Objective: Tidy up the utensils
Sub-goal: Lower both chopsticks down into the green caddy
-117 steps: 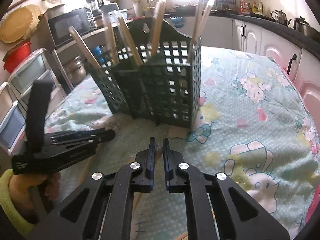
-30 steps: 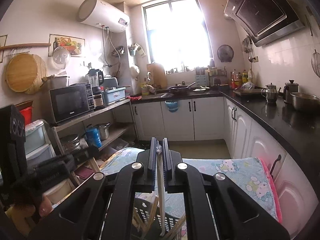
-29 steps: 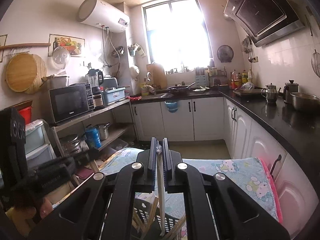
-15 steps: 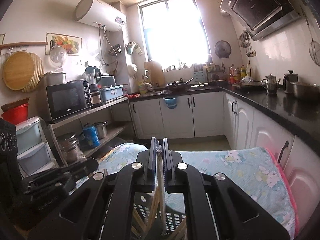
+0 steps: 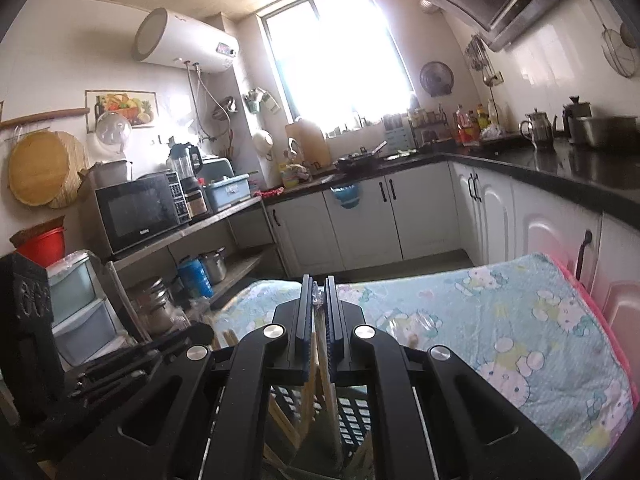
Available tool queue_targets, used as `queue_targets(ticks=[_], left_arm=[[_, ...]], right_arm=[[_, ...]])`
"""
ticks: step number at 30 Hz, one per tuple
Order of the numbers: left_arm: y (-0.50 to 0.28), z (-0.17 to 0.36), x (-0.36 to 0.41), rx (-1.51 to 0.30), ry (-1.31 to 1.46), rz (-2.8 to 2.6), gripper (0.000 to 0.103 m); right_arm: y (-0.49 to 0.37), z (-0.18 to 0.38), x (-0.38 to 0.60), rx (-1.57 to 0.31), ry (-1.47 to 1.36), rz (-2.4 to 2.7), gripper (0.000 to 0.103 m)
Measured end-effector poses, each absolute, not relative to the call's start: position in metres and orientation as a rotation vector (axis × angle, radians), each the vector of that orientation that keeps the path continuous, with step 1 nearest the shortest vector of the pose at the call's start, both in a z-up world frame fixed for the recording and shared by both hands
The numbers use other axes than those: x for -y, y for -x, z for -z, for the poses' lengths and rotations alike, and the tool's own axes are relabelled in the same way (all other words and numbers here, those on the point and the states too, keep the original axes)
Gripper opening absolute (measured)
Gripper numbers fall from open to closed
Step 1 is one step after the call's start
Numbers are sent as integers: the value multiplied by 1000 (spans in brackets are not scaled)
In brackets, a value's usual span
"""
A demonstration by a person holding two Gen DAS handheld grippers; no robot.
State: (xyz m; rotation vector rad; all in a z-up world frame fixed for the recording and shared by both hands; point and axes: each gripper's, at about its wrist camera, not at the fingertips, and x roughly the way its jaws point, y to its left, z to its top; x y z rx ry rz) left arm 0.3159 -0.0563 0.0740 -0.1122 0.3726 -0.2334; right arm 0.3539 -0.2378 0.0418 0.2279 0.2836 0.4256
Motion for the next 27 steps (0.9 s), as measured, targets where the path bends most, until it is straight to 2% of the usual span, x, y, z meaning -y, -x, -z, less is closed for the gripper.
queue_targets(ticks=[19, 23, 25, 27], left_arm=[[-327, -75, 61, -349, 74, 166, 2], [-328, -70, 60, -374, 80, 153, 8], [-327, -68, 59, -384, 81, 147, 16], [-324, -68, 58, -387, 76, 145, 18]], right_arm=[[-364, -27, 249, -354, -242, -428, 9], [-365, -28, 250, -360, -247, -435, 9], [-364, -29, 252, -364, -257, -436, 11], [-363, -31, 253, -366, -260, -438, 11]])
